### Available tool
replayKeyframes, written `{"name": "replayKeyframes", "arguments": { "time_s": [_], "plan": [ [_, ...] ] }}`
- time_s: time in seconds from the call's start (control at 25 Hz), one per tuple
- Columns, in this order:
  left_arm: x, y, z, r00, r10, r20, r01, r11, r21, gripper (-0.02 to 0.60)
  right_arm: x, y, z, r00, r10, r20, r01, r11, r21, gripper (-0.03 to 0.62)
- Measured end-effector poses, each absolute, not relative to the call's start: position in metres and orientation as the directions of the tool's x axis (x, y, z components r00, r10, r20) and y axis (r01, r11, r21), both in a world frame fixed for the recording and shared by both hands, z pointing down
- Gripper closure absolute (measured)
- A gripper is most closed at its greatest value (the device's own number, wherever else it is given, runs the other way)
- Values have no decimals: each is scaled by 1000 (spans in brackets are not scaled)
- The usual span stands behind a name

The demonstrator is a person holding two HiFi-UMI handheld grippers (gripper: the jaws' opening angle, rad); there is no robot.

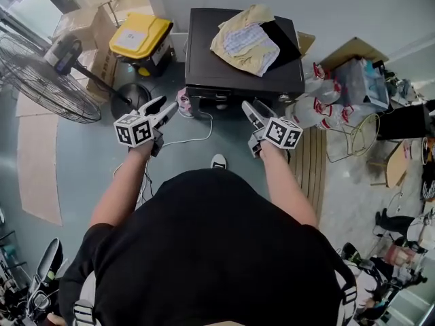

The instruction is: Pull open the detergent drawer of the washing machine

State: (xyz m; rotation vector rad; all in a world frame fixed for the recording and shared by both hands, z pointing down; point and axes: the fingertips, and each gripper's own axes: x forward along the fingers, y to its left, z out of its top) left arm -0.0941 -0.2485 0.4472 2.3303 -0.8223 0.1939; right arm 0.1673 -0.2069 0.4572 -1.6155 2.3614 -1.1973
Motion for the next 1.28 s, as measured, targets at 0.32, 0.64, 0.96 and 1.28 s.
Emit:
{"name": "replayKeyframes", "arguments": {
  "time_s": [0.32,0.64,0.96,1.28],
  "plan": [
    [-96,-245,511,788,-509,348,-558,-350,752,329,163,-208,489,-485,-824,294,-550,25,-835,358],
    [-111,-238,557,757,-587,288,-373,-25,927,331,180,-202,528,-400,-895,199,-159,-146,-976,368],
    [-104,-224,581,746,-608,272,-256,115,960,357,190,-190,562,-315,-933,172,66,-202,-977,375],
    [-93,-218,598,756,-582,299,-277,129,952,359,177,-192,589,-340,-916,213,55,-245,-968,375]
  ]
}}
